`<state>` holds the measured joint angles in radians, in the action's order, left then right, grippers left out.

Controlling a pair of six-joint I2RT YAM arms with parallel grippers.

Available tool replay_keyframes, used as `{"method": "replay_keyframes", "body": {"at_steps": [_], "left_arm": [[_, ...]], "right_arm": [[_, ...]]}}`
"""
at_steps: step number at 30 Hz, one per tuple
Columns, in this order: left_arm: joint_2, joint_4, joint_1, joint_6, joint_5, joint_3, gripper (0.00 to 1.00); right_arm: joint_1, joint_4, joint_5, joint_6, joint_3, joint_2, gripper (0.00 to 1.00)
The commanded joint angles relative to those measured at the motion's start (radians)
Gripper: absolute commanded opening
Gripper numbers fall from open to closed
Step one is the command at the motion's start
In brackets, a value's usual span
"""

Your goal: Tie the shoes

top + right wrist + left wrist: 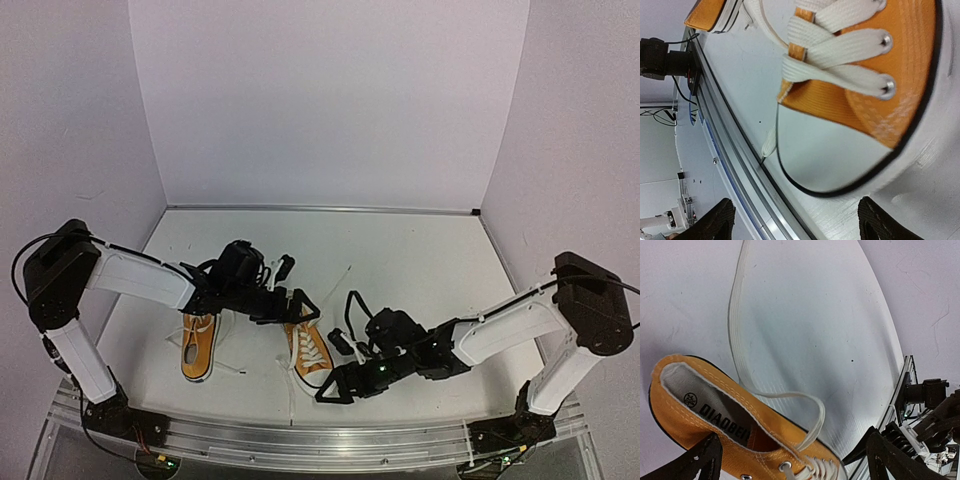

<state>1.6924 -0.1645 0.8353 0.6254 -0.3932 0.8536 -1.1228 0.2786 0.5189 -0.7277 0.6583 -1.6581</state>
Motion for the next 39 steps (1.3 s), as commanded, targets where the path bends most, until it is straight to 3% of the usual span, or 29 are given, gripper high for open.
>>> {"method": "replay_keyframes", "body": {"at_steps": [1, 7, 11, 14, 19, 25, 39], "left_arm": [[-0.011, 0.003, -0.015, -0.062, 0.005, 0.064, 1.00], [-0.177, 0.133, -0.033, -0.098, 0.071, 0.027, 1.00], [-0.267, 0.192, -0.033, -0.086, 0.098, -0.007, 1.00], [-0.309, 0.198, -0.033, -0.070, 0.104, -0.028, 1.00], [-0.342, 0.249, -0.029, -0.060, 0.134, -0.038, 1.00], [-0.439, 0.270, -0.021, -0.038, 0.170, -0.098, 1.00], [-0.500, 0.376, 0.012, -0.049, 0.269, -0.158, 1.00]], "right_arm": [[0.003, -0.025, -0.077, 0.039, 0.049, 0.061, 0.83], [0.114, -0.265, -0.291, 0.116, 0.081, 0.302, 0.84], [0.290, -0.382, -0.476, 0.114, 0.151, 0.327, 0.72], [0.317, -0.443, -0.578, 0.158, 0.316, 0.185, 0.65], [0.317, -0.502, -0.601, 0.193, 0.604, -0.126, 0.65], [0.318, -0.549, -0.633, 0.197, 0.798, -0.370, 0.64], [0.318, -0.635, -0.664, 0.183, 1.069, -0.664, 0.55]]}}
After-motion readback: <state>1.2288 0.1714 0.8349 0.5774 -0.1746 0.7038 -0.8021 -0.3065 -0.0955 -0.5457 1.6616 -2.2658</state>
